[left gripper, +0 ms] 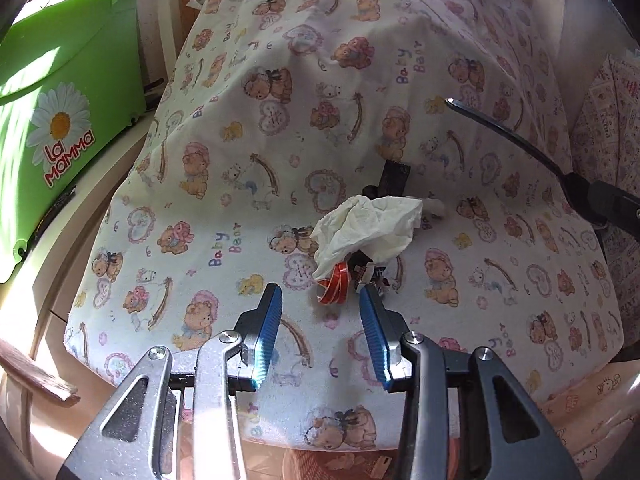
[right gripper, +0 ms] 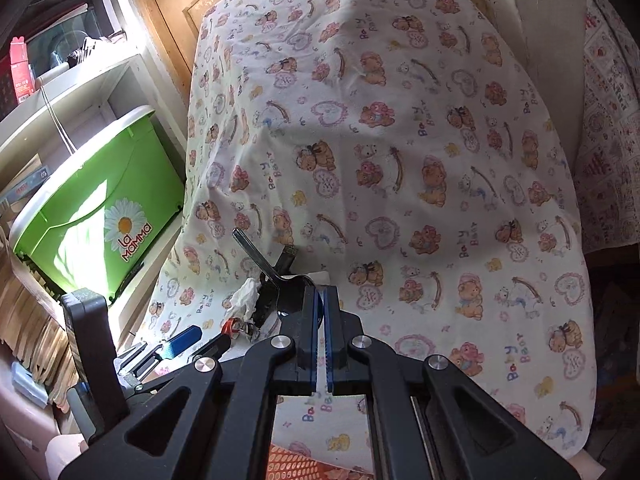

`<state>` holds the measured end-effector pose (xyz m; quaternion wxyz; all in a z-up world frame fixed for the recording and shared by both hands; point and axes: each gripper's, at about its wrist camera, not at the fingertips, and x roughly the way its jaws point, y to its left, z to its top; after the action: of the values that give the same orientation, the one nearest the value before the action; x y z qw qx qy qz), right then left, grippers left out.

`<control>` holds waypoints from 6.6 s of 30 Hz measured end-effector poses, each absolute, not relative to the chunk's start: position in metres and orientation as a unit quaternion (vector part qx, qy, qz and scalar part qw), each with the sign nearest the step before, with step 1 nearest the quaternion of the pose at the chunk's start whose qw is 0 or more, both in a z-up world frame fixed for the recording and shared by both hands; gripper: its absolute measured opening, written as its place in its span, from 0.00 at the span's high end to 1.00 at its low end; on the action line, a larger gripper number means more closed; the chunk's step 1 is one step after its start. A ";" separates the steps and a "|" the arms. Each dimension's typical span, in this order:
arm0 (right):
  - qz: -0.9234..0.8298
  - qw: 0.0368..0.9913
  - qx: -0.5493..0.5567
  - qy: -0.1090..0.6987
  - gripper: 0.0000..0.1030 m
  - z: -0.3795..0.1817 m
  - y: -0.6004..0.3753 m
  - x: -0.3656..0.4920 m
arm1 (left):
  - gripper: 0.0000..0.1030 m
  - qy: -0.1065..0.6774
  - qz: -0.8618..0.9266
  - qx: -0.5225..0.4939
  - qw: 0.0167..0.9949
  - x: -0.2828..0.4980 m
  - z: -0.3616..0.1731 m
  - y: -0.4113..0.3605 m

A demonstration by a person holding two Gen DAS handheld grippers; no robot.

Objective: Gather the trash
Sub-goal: 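Grasp the black spoon with the right tool while the left tool approaches the red cap, then close the left tool on the red bottle cap and lift it, then carry the cap and spoon over the wastebasket and release them inside, then lift both open tools back up toward the remaining trash on the chair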

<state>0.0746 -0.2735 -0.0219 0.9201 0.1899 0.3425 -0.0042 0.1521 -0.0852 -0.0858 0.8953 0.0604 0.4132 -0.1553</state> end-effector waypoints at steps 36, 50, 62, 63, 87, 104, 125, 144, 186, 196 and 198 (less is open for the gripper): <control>-0.023 0.923 0.169 0.344 0.97 -0.022 -0.288 0.043 | 0.89 0.392 -0.170 0.048 0.903 0.094 -0.055 -0.072; 0.000 0.933 0.133 0.335 0.97 -0.010 -0.264 0.022 | 0.89 0.382 -0.180 0.046 0.905 0.067 -0.030 -0.069; 0.025 0.923 0.125 0.362 0.97 -0.023 -0.243 -0.020 | 0.89 0.422 -0.191 0.003 0.886 0.032 -0.044 -0.053; 0.029 0.923 0.117 0.366 0.97 -0.025 -0.239 -0.021 | 0.89 0.418 -0.189 0.004 0.889 0.031 -0.042 -0.053; 0.071 0.829 0.010 0.554 0.97 -0.120 -0.158 -0.016 | 0.89 0.518 -0.162 -0.052 0.838 0.052 -0.091 -0.033; 0.040 0.751 0.036 0.658 0.97 -0.213 -0.152 -0.005 | 0.88 0.660 -0.091 -0.053 0.744 0.078 -0.212 -0.032; 0.011 0.710 0.037 0.703 0.97 -0.278 -0.158 -0.002 | 0.87 0.726 -0.060 -0.021 0.685 0.076 -0.289 -0.031; 0.009 0.717 0.026 0.696 0.57 -0.269 -0.151 -0.004 | 0.60 0.672 -0.048 0.010 0.739 0.081 -0.235 -0.034; -0.057 0.940 -0.024 0.336 0.26 -0.044 -0.189 -0.020 | 0.29 0.410 -0.035 -0.008 0.911 0.054 -0.068 -0.013; -0.042 0.951 -0.023 0.306 0.22 -0.028 -0.193 -0.019 | 0.25 0.382 -0.008 -0.007 0.924 0.049 -0.057 -0.004; -0.030 0.951 -0.030 0.306 0.22 -0.018 -0.195 -0.007 | 0.24 0.373 -0.003 0.001 0.928 0.046 -0.055 -0.004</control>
<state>-0.0070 -0.1955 -0.0175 0.9511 -0.0303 0.3059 -0.0305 0.0462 -0.0043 -0.0547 0.9279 0.0013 0.3727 -0.0029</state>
